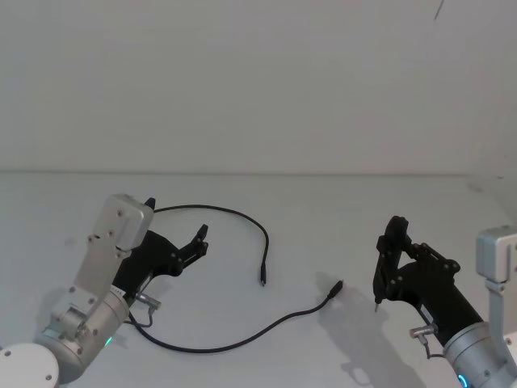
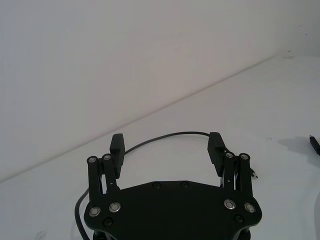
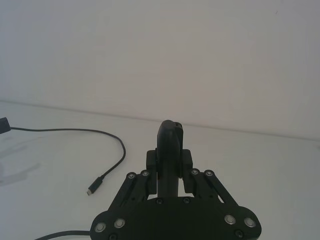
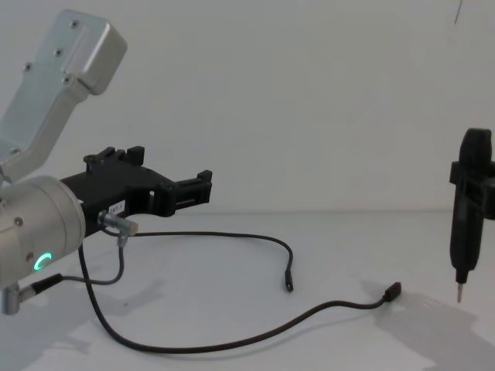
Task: Pick up the data cable with the one hand.
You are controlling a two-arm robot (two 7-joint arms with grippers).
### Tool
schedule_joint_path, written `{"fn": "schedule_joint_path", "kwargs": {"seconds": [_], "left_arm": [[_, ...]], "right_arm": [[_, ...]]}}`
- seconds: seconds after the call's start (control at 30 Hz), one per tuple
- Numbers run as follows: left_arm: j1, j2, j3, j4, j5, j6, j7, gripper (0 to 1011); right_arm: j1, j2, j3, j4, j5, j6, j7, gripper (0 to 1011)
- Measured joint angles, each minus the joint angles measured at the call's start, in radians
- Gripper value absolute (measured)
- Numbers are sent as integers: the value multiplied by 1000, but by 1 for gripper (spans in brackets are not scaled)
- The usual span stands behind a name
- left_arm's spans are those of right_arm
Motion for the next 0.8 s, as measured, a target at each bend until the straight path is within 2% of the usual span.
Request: {"fn": "schedule_joint_path", "kwargs": {"seconds": [0.8], "left_arm": [[0, 0, 0, 0, 0, 0, 0, 1001]], "right_arm": [[0, 0, 0, 0, 0, 0, 0, 279]]}}
